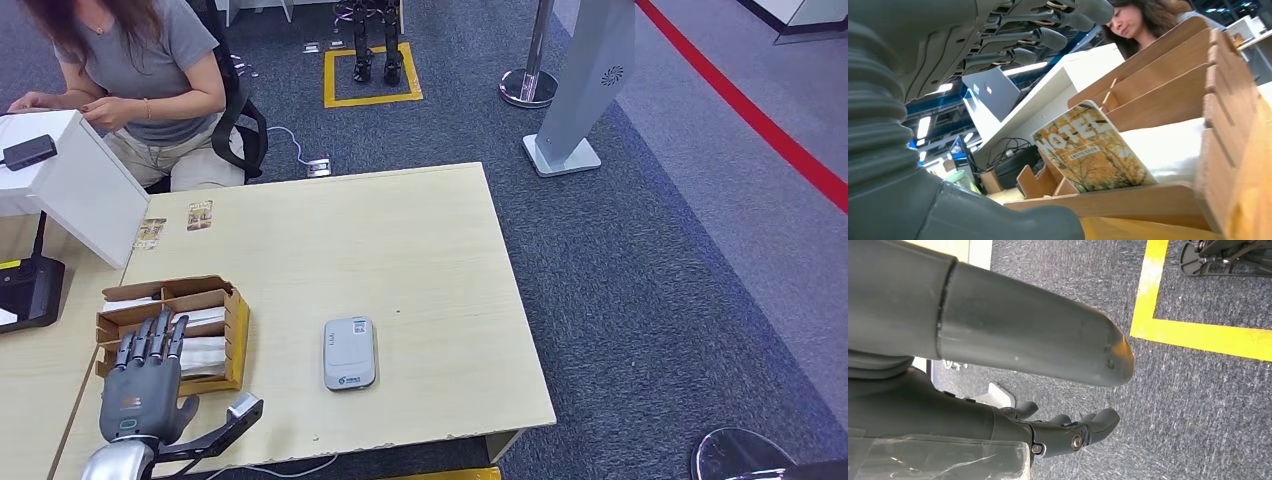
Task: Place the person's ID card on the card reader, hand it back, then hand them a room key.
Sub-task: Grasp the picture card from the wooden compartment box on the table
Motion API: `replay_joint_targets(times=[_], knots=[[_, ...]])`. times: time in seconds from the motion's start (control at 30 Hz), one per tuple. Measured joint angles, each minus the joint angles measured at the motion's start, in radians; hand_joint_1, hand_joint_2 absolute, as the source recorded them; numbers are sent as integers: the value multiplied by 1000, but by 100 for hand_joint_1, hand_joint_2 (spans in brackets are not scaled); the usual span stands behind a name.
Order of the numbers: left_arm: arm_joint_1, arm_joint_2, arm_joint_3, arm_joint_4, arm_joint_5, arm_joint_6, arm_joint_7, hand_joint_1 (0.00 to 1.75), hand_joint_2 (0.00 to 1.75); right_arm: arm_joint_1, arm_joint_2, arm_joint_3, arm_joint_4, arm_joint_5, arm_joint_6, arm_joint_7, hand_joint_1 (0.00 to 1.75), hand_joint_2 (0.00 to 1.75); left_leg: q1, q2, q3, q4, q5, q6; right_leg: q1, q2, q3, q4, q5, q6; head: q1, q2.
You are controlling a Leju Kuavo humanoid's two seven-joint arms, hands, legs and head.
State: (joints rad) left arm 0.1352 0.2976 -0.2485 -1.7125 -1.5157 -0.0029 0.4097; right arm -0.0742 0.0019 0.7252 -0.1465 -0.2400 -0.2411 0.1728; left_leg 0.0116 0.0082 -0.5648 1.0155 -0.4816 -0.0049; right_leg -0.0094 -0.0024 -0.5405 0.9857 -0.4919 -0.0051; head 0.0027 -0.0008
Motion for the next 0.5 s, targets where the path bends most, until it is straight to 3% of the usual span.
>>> replay_joint_targets(times=[0.5], knots=[[-14,0,-7,33,14,0,-11,0,175,0,0,0,0,-2,2,3,0,175,0,0,0,0,0,0,0,0,0,0,0,0,0,0]])
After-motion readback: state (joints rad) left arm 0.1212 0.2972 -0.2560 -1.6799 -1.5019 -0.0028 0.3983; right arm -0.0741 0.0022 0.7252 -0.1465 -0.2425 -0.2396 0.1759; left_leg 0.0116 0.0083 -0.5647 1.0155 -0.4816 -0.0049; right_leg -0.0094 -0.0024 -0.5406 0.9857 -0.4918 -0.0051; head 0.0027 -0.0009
